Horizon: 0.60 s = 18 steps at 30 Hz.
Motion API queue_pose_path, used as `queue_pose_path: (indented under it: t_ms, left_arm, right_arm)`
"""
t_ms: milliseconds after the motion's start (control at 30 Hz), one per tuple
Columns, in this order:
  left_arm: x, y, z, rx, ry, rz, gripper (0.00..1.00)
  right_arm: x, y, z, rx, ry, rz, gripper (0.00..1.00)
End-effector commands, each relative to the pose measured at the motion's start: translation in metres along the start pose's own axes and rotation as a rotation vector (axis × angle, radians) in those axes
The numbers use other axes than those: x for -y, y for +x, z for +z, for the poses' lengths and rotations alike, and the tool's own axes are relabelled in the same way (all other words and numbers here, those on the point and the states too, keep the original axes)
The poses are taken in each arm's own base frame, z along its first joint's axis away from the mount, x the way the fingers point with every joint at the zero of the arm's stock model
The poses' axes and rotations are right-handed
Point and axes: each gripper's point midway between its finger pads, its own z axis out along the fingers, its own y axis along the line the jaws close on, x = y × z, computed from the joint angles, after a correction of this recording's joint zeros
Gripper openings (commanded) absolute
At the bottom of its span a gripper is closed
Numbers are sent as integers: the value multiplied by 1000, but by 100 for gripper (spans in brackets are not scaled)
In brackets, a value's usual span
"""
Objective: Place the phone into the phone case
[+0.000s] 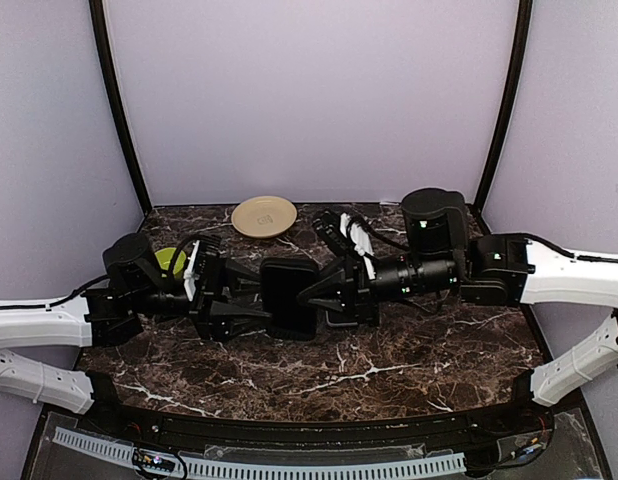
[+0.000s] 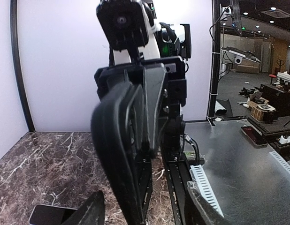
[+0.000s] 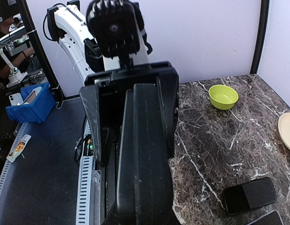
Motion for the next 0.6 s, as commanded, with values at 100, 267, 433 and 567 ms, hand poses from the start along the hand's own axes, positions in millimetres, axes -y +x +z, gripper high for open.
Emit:
queue_pose_path:
  t_ms: [100,267,433,567]
  left_arm:
    - [-3,-41,-13,121,-74,68,62]
    - [0,-39,-10,125,-44,30,52]
    - [0,-33,-4,103,-15,-17,30]
    - [-2,-26,2,74,4,-50,11]
  right_arm:
    - [-5,-18,-2,66,-43,-16,0]
    - [-5,-19,3,60,-52,-18,0]
    - [-4,-18,9,47,-58,-17,0]
    - [-3,-18,9,45,-54,-23,0]
